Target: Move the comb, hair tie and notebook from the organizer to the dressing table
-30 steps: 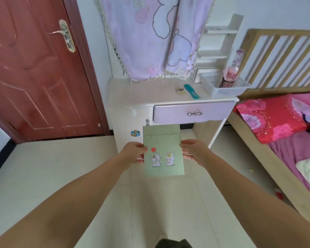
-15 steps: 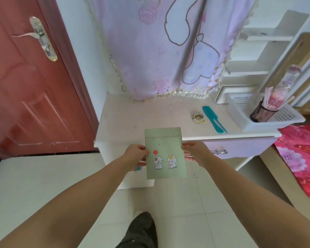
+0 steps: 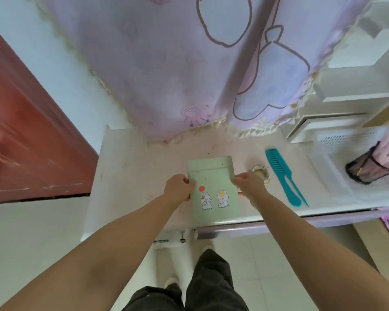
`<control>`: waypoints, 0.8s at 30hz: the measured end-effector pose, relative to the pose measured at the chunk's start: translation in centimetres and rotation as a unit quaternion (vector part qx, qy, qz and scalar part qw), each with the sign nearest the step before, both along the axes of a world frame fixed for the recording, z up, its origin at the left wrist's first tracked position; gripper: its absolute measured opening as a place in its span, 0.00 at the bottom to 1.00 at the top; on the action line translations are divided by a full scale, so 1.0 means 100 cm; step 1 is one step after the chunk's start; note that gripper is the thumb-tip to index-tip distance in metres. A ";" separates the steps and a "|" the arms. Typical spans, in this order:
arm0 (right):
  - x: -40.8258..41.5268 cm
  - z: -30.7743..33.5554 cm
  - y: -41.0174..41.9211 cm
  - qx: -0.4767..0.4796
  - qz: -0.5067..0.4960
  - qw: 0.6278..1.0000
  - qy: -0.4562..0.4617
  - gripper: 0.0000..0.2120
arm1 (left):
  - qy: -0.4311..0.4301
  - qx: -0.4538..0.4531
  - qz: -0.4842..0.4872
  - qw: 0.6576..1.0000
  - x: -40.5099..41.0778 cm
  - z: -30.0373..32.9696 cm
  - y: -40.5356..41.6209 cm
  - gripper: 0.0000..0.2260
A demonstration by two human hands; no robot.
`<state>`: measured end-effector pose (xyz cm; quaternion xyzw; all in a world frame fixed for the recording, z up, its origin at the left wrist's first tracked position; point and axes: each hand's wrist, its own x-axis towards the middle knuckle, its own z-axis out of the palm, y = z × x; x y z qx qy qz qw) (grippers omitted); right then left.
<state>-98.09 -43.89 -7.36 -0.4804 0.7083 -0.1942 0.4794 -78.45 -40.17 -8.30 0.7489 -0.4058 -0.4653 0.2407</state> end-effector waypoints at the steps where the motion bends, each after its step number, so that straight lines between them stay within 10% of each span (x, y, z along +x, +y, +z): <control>1: 0.000 -0.005 -0.010 0.002 0.015 1.000 0.022 0.17 | -0.006 0.007 0.001 1.000 -0.002 -0.004 -0.009 0.10; 24: 0.009 -0.035 -0.071 0.033 0.252 0.896 0.365 0.16 | -0.241 0.080 -0.317 0.914 0.014 -0.026 -0.068 0.12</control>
